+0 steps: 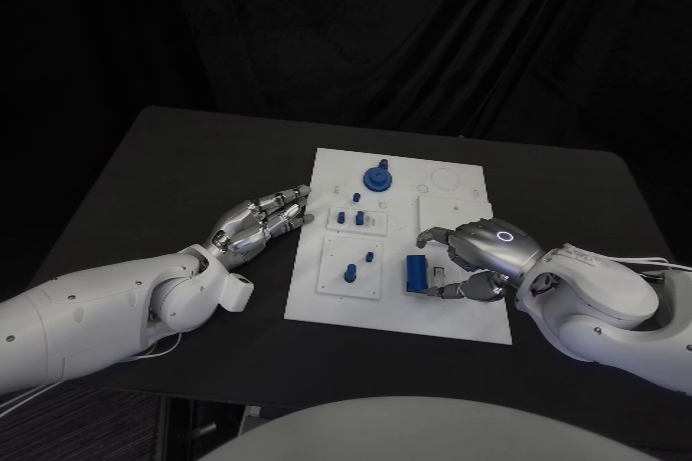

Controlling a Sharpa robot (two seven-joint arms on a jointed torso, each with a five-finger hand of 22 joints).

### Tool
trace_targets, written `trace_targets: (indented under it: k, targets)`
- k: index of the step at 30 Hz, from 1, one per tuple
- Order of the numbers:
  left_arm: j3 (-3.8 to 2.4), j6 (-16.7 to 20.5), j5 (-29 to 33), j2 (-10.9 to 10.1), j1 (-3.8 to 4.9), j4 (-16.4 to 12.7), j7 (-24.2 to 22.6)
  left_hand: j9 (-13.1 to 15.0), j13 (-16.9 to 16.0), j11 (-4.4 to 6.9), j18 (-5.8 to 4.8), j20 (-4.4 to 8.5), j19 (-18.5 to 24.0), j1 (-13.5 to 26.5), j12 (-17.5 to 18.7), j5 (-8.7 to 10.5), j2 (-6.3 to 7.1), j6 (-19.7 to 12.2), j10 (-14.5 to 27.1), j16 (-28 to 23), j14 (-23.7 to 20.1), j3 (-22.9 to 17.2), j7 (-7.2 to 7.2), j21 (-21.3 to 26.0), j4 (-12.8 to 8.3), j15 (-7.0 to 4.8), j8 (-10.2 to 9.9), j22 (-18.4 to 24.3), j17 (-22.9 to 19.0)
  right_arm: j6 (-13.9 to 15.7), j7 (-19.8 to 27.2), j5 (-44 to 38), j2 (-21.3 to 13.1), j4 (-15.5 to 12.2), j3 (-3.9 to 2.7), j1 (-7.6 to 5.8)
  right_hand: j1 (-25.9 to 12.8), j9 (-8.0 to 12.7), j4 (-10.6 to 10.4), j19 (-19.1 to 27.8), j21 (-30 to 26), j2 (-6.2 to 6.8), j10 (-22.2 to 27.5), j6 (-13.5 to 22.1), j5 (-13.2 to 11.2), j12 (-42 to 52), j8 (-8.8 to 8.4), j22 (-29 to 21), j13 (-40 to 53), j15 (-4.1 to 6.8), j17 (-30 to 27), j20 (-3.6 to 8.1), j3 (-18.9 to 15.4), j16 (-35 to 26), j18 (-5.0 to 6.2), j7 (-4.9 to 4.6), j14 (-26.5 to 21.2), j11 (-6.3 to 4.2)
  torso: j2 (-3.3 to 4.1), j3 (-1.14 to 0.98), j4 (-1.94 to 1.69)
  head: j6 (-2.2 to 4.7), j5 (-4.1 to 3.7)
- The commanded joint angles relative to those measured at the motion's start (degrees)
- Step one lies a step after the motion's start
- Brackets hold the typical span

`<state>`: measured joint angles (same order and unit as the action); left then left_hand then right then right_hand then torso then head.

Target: Assemble the parts on the task board

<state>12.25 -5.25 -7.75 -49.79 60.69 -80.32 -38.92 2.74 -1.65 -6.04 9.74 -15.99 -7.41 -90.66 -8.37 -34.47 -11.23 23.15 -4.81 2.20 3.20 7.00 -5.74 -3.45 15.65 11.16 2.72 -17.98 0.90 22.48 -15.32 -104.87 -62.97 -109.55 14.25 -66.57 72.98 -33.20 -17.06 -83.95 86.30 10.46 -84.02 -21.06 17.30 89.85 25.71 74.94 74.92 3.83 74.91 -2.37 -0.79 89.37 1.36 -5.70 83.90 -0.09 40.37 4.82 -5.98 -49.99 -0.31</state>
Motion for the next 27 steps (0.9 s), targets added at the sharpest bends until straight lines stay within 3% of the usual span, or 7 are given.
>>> trace_targets:
  k: [1, 8, 13, 27]
  targets:
    - [-0.05, -0.8, 0.1, 0.1, -0.09, -0.1, -1.4, 0.1, -0.1, 0.22, -0.95, -0.14, -0.2, -0.4, -0.3, 0.09, -0.02, 0.2, -0.1, 0.2, -0.1, -0.3, -0.22, -0.3, 0.0, 0.39, 0.3, 0.0, 0.1, 0.0, -2.4, -1.2, 0.4, 0.3, -0.02, 0.17, -1.0, 0.1, 0.1, -3.8, -0.3, -0.33, -6.0, -0.5, -0.1, 0.2, 0.99, 13.6, 15.1, -0.51, 13.0, -0.58, 0.5, -0.2, -0.26, -0.18, 5.6, 0.49, -0.03, 0.02, 0.04, -0.01, 0.0]
    - [-0.05, -0.9, 0.1, 0.1, -0.1, -0.1, -1.4, 0.0, -0.1, 0.19, -0.96, -0.14, -0.2, -0.4, -0.3, 0.13, -0.02, 0.1, -0.1, 0.2, -0.1, -0.3, -0.21, -0.3, 0.0, 0.41, 0.3, 0.1, 0.1, 0.3, -2.9, -1.2, 1.1, 0.9, -0.02, 0.22, -2.7, 0.1, 0.2, -3.8, -0.4, -2.02, -6.0, -1.4, -0.5, 0.2, 4.34, 13.5, 15.1, -0.66, 12.8, -0.74, 1.5, -0.3, -0.21, -0.3, 5.6, 0.62, -0.05, 0.0, -0.03, -0.01, 0.04]
    - [-0.05, -1.0, 0.1, 0.2, -0.13, 0.0, -1.3, 0.0, -0.1, 0.19, -0.96, -0.14, -0.2, -0.4, -0.3, 0.13, -0.02, 0.1, -0.1, 0.2, -0.1, -0.3, -0.21, -0.3, 0.0, 0.41, 0.3, 0.1, 0.1, -0.9, -3.4, -1.2, 1.5, 1.2, -0.02, 0.26, -2.5, 0.2, 0.3, -3.6, -0.8, -2.25, -6.0, -1.5, -0.6, 0.2, 4.78, 13.4, 15.1, -0.66, 12.7, -0.75, 1.7, -0.3, -0.13, -0.29, 5.6, 0.62, -0.04, 0.03, 0.0, -0.01, 0.09]
    - [-0.05, -1.2, 0.1, 0.2, -0.26, 0.0, -1.3, 0.0, -0.1, 0.14, -0.99, -0.15, -0.1, -0.4, -0.2, 0.18, -0.06, 0.1, 0.0, 0.2, -0.1, -0.4, -0.23, -0.3, 0.0, 0.43, 0.3, 0.2, 0.1, -1.2, -3.0, -1.2, 2.1, 1.0, -0.02, 0.51, -2.4, 0.7, 0.1, -3.5, -0.9, -0.46, -6.0, -0.3, -0.4, 0.2, 6.1, 13.4, 15.1, -0.76, 12.8, -0.84, 1.0, -0.3, -0.1, -0.45, 5.6, 0.76, -0.04, -0.01, 0.0, -0.01, 0.18]
